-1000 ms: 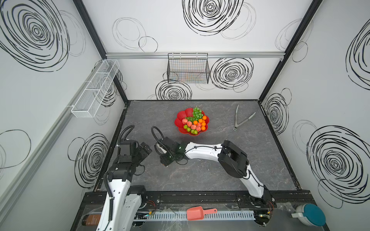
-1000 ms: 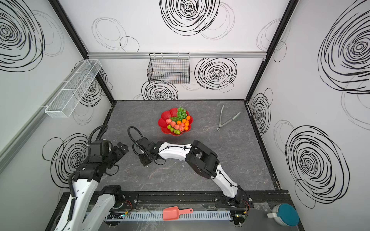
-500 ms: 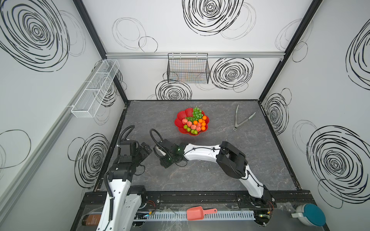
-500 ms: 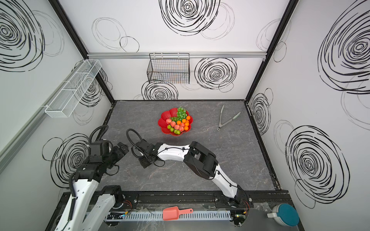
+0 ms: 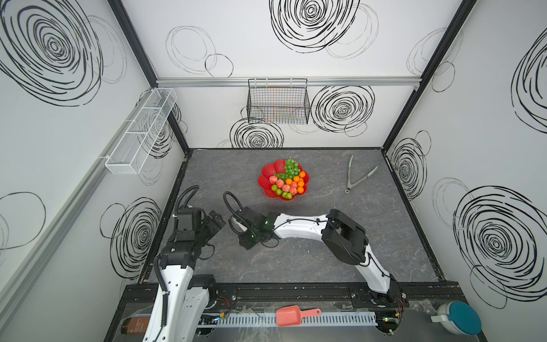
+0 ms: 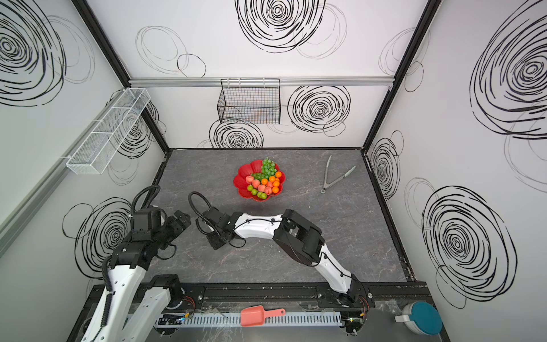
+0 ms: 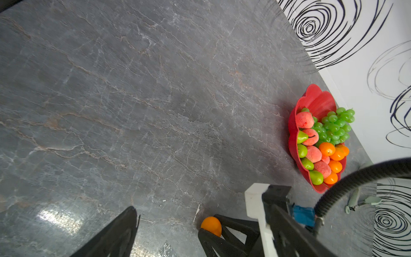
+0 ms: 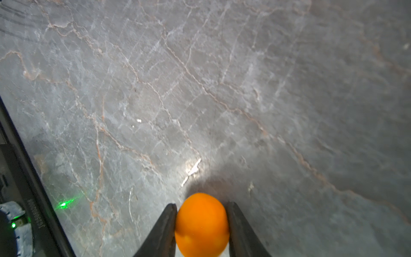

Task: Arrange fruit in a fruit bowl
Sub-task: Pick up the fruit from the middle-left of the table.

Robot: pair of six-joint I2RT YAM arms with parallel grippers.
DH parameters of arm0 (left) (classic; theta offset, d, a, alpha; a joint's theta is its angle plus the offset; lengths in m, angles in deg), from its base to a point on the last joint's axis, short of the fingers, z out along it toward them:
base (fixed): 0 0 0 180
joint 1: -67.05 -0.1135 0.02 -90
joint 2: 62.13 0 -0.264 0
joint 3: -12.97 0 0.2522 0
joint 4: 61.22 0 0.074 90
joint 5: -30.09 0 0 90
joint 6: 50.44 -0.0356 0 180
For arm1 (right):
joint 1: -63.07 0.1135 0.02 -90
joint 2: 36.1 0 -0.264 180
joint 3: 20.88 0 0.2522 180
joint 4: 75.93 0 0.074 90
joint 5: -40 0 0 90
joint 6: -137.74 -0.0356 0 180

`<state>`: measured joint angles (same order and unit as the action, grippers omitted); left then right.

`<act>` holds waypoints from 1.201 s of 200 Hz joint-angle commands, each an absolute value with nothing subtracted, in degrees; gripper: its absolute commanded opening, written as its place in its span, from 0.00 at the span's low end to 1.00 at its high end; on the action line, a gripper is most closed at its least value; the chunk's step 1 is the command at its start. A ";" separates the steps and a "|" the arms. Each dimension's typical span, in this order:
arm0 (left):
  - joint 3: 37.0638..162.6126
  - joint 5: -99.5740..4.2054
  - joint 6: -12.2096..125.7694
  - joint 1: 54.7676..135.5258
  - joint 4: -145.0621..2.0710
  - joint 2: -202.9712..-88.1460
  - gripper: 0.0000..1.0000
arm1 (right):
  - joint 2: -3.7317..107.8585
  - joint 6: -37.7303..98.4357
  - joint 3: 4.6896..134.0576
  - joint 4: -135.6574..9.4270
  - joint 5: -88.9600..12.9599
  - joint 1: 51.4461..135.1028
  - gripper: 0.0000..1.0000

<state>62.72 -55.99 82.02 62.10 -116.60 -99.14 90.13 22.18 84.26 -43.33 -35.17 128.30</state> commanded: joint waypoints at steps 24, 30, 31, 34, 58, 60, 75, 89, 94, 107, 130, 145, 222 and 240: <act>60.27 -46.64 79.64 61.60 -108.49 -99.35 0.96 | 83.17 20.51 78.39 -44.32 -36.11 127.59 0.37; 59.99 -45.59 79.51 61.68 -107.50 -99.52 0.96 | 82.55 20.48 77.79 -44.48 -36.21 127.35 0.37; 59.93 -45.41 79.48 61.68 -107.46 -99.54 0.96 | 82.46 20.49 77.70 -44.49 -36.21 127.33 0.36; 59.83 -45.07 79.46 61.76 -107.12 -99.69 0.96 | 82.24 20.49 77.52 -44.47 -36.20 127.24 0.36; 60.17 -44.36 79.46 62.57 -105.71 -101.12 0.96 | 79.92 20.49 75.45 -43.72 -36.97 126.21 0.36; 60.14 -44.36 79.46 62.74 -105.62 -101.25 0.96 | 79.74 20.49 75.22 -43.73 -36.99 126.08 0.36; 60.45 -44.03 80.02 63.96 -103.93 -102.01 0.96 | 77.78 20.41 73.03 -44.10 -37.25 125.20 0.36; 60.49 -43.81 80.96 65.62 -101.91 -102.86 0.96 | 76.19 20.38 71.26 -44.18 -37.42 124.21 0.36; 60.48 -43.81 81.36 66.37 -101.14 -103.21 0.96 | 75.69 20.38 70.54 -44.21 -37.49 123.80 0.35; 60.78 -44.61 82.29 68.50 -99.75 -104.10 0.96 | 74.55 20.45 69.17 -43.95 -37.81 122.74 0.35; 61.27 -46.69 83.87 72.53 -97.40 -105.33 0.96 | 72.22 20.64 66.80 -43.60 -38.45 120.82 0.35; 61.28 -47.16 84.85 75.16 -95.31 -106.32 0.96 | 70.58 20.83 65.45 -43.36 -38.57 119.37 0.35; 63.59 -50.85 87.97 86.88 -85.08 -111.92 0.96 | 65.12 23.43 64.47 -40.60 -39.54 111.77 0.35; 64.24 -50.34 88.16 88.51 -82.08 -113.67 0.96 | 64.41 24.04 65.19 -40.24 -39.27 109.51 0.35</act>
